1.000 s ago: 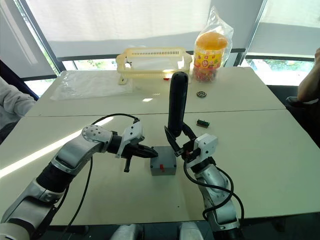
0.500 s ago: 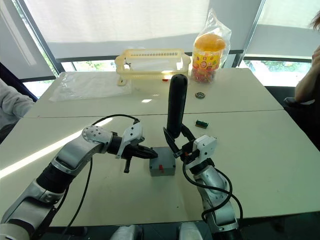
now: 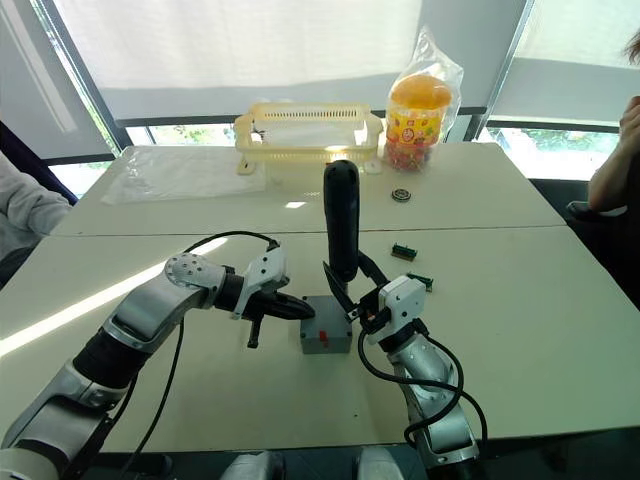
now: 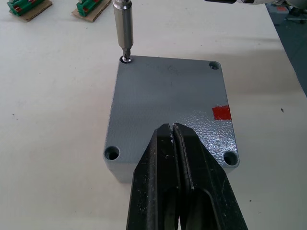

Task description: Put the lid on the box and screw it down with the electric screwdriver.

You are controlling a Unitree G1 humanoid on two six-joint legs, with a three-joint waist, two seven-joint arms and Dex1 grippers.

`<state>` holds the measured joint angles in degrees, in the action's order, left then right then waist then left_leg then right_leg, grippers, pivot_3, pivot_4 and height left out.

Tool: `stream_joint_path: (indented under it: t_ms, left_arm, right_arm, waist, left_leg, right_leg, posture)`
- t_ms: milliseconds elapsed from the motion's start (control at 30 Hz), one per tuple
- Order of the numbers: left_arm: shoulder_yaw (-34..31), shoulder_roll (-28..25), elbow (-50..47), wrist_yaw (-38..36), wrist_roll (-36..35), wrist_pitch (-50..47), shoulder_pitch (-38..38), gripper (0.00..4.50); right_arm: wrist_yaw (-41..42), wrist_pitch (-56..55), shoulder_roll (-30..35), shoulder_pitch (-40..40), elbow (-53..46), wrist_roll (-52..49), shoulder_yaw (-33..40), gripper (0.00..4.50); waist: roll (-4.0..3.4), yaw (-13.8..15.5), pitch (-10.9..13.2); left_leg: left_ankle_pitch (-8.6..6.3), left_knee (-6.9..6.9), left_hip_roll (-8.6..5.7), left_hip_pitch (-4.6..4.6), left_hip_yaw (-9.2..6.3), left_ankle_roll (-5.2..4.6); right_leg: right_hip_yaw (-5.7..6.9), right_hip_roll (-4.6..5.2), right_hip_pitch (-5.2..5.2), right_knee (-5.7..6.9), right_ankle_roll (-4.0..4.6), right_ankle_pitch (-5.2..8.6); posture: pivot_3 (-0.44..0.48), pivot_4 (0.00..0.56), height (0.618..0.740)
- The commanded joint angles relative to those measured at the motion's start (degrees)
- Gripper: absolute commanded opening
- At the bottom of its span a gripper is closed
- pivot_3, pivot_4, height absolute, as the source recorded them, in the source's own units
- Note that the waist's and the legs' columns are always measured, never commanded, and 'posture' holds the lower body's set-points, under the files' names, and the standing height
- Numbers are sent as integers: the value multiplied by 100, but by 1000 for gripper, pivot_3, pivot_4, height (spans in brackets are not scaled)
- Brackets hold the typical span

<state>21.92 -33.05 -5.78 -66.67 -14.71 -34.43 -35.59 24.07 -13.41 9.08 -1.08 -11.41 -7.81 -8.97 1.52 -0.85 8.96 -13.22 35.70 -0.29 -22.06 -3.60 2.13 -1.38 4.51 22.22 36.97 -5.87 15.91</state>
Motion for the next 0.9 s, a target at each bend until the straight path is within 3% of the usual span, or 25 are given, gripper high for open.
stream_joint_path:
  t_ms: [33,433,533,900]
  left_arm:
    - [63,-34,-117,-32,45,-1,39,0]
    - [239,16,-84,-30,200,130,66,0]
    - [249,15,-105,-29,192,117,83,0]
    - [320,85,-92,19,271,152,121,0]
  right_arm:
    - [80,379,139,419,902,204,-156,1815]
    - [90,561,108,549,900,69,-144,1815]
    - [91,612,113,588,899,54,-148,1815]
    - [70,625,133,641,883,16,-150,1815]
  waist:
    - [2,1,-5]
    - [20,11,-58]
    - [10,6,-62]
    - [6,8,-64]
  left_leg:
    - [0,-1,0,0,0,0]
    - [-1,-16,7,13,-1,0]
    - [-2,-59,16,75,-3,1]
    - [-8,-65,18,68,-36,4]
  right_leg:
    - [0,0,0,0,0,0]
    - [0,2,-14,-20,3,3]
    - [5,4,-79,-75,5,2]
    - [4,41,-84,-99,8,3]
  posture:
    - [0,150,740]
    - [0,150,740]
    - [0,150,740]
    - [0,150,740]
